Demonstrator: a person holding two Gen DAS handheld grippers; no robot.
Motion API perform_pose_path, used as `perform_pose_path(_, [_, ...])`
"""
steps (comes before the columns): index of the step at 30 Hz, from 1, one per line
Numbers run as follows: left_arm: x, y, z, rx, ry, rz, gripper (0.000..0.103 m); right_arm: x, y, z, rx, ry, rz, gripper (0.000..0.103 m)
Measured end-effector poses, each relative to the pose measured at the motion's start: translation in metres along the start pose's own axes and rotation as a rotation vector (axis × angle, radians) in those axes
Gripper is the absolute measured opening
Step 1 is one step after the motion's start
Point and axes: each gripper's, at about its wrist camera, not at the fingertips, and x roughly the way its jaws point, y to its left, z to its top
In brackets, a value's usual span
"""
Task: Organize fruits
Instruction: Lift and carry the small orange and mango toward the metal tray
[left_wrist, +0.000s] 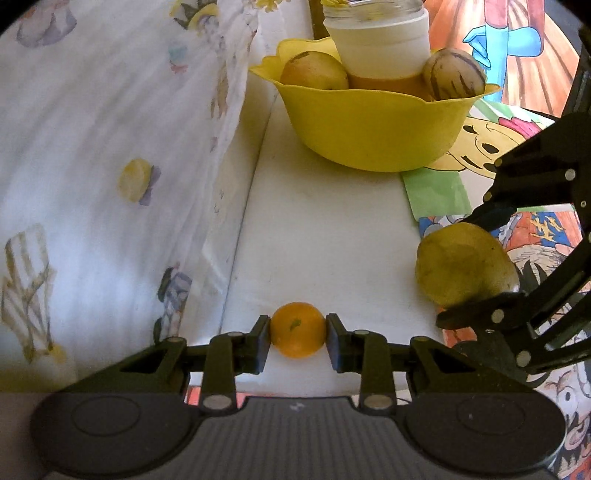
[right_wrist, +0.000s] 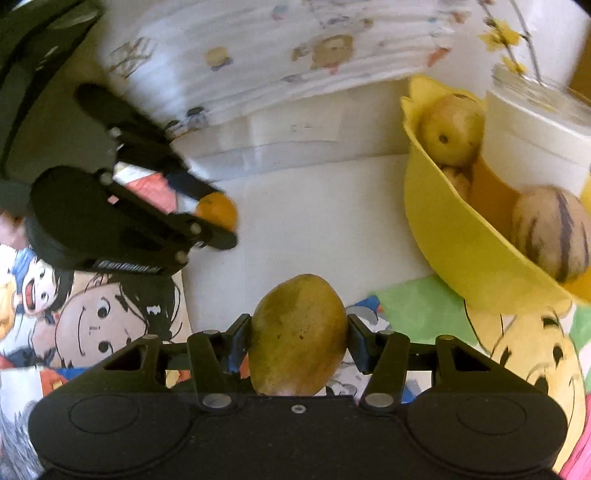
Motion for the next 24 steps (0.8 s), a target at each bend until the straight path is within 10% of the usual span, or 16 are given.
perform_pose_path(24, [-0.103, -0.036, -0.05, -0.213, -0.051, -0.071, 0.034, -0.114, 0.061, -0.057, 0.337, -0.139, 0.04, 0.056])
